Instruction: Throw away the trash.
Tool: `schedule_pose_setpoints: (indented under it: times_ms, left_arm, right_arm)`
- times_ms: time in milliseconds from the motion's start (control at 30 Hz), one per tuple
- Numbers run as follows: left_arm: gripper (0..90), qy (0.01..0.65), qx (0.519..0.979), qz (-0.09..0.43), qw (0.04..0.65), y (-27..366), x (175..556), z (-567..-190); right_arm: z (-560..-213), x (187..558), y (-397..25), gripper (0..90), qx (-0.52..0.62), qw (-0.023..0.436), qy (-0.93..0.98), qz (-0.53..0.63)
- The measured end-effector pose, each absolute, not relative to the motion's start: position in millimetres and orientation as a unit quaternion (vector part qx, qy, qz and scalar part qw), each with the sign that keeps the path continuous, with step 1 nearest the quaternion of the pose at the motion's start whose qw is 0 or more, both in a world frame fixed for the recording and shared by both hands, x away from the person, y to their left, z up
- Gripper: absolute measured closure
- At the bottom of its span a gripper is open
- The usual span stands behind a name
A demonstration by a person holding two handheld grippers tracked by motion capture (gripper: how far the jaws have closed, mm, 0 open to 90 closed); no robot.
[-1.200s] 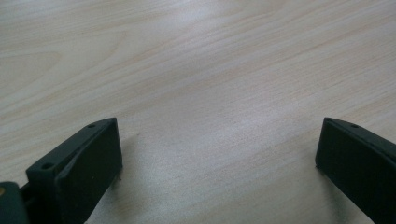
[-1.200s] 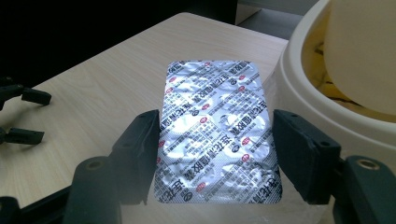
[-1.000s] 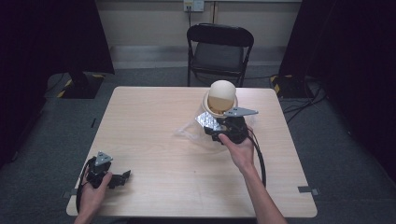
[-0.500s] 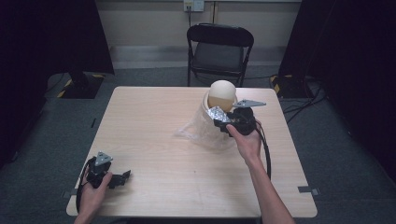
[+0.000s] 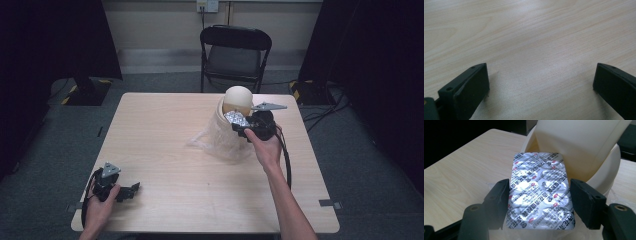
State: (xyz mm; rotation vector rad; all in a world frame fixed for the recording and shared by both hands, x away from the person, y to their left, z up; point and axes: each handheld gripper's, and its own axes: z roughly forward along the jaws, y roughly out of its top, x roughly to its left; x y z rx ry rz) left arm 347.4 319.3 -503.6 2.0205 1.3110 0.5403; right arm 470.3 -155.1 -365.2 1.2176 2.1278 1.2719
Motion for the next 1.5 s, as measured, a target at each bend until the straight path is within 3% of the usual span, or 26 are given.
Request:
schedule_pose_setpoints:
  times_ms: [800, 833, 900, 1100, 1500]
  left_arm:
    - [0.0, 0.498, 0.776, 0.207, 0.328, 320.1, 348.4, -503.3]
    - [0.0, 0.499, 0.775, 0.206, 0.328, 320.0, 348.3, -503.4]
    - [0.0, 0.499, 0.775, 0.207, 0.328, 320.0, 348.3, -503.4]
    - [0.0, 0.499, 0.775, 0.207, 0.328, 320.0, 348.3, -503.4]
    - [0.0, 0.499, 0.775, 0.207, 0.328, 320.0, 348.3, -503.4]
  right_arm:
    - [-363.1, 489.3, -146.9, 34.4, 0.455, 0.179, 0.744, 0.456]
    - [-363.6, 490.5, -146.7, 42.2, 0.460, 0.179, 0.741, 0.455]
    - [-362.8, 489.5, -147.2, 47.2, 0.459, 0.180, 0.740, 0.458]
    - [-361.2, 485.9, -145.6, 46.8, 0.449, 0.194, 0.749, 0.447]
    - [-373.1, 501.9, -137.9, 53.8, 0.450, 0.178, 0.745, 0.458]
